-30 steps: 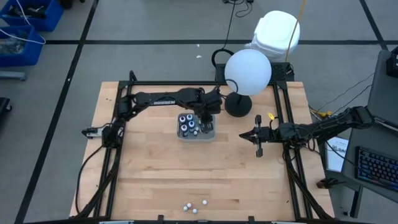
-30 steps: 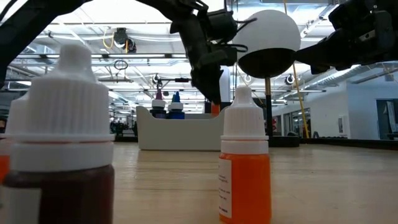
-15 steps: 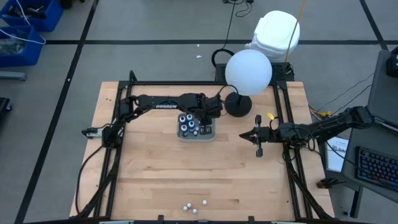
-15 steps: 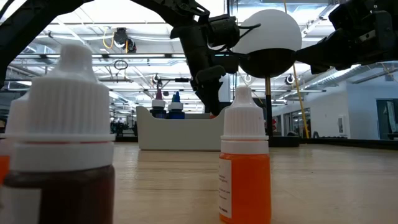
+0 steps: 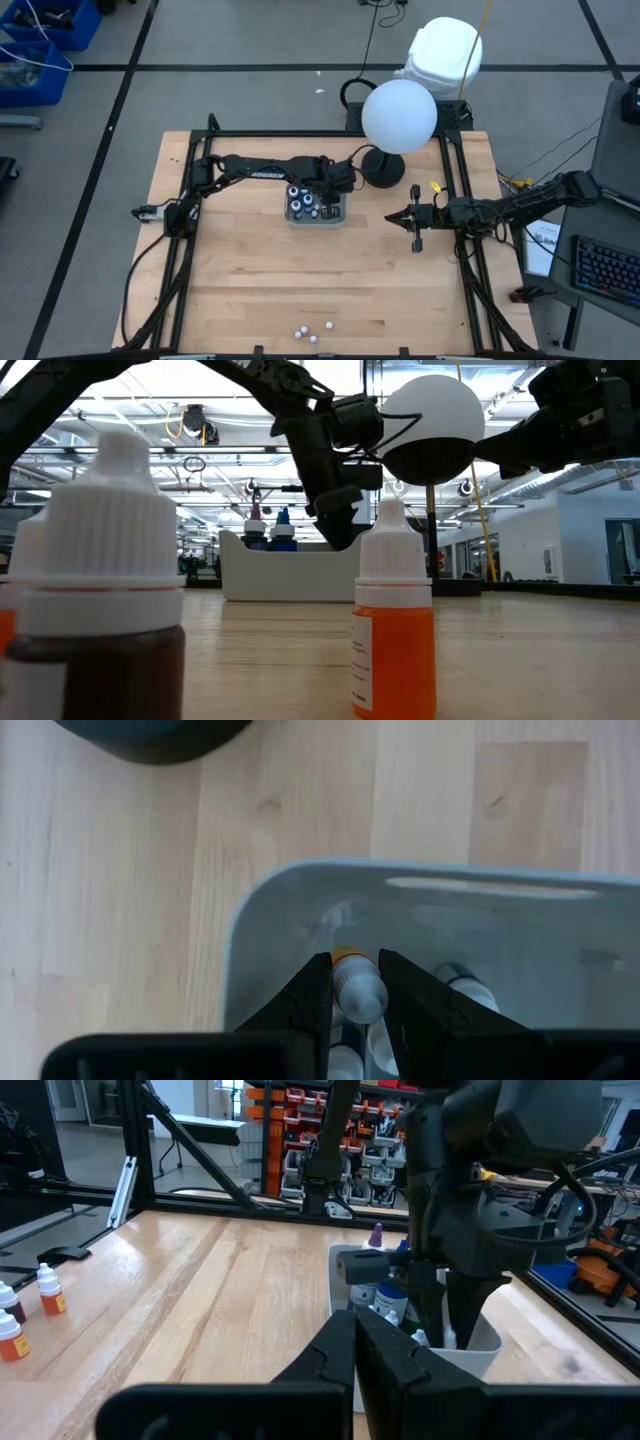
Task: Pick & Place food coloring
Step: Put the small yellow food coloring bottle into the gray bin
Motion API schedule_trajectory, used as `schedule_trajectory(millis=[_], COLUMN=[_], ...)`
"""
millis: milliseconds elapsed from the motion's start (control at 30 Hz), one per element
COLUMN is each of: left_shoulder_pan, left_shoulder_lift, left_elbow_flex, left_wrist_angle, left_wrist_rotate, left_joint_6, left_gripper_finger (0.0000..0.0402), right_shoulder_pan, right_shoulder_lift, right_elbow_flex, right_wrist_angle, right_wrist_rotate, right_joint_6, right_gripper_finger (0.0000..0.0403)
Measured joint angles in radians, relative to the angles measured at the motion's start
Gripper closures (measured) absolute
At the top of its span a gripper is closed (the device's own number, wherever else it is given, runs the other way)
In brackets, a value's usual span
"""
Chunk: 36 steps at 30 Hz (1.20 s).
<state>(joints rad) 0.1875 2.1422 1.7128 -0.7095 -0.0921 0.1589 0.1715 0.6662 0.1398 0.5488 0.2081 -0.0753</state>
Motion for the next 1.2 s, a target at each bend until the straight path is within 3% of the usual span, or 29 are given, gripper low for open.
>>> schedule_trajectory(millis=[433, 1200], left_shoulder_pan=[0.0, 0.0], left_shoulder_lift=[0.0, 0.0], left_elbow_flex=[-0.035, -0.035], left_wrist_angle=[0.078, 0.076], left_wrist_rotate=[-0.007, -0.006], left_joint_6=[-0.002, -0.038], left_gripper_finger=[0.0325, 0.0325], right_shoulder_pan=[0.0, 0.0], right_shoulder_lift=[0.0, 0.0], right_elbow_flex=[0.0, 0.0], right_wrist_angle=[0.0, 0.0], right_wrist_rotate=[0.0, 0.0], right_joint_6=[0.0, 0.001], right_gripper_finger=[0.0403, 0.0403])
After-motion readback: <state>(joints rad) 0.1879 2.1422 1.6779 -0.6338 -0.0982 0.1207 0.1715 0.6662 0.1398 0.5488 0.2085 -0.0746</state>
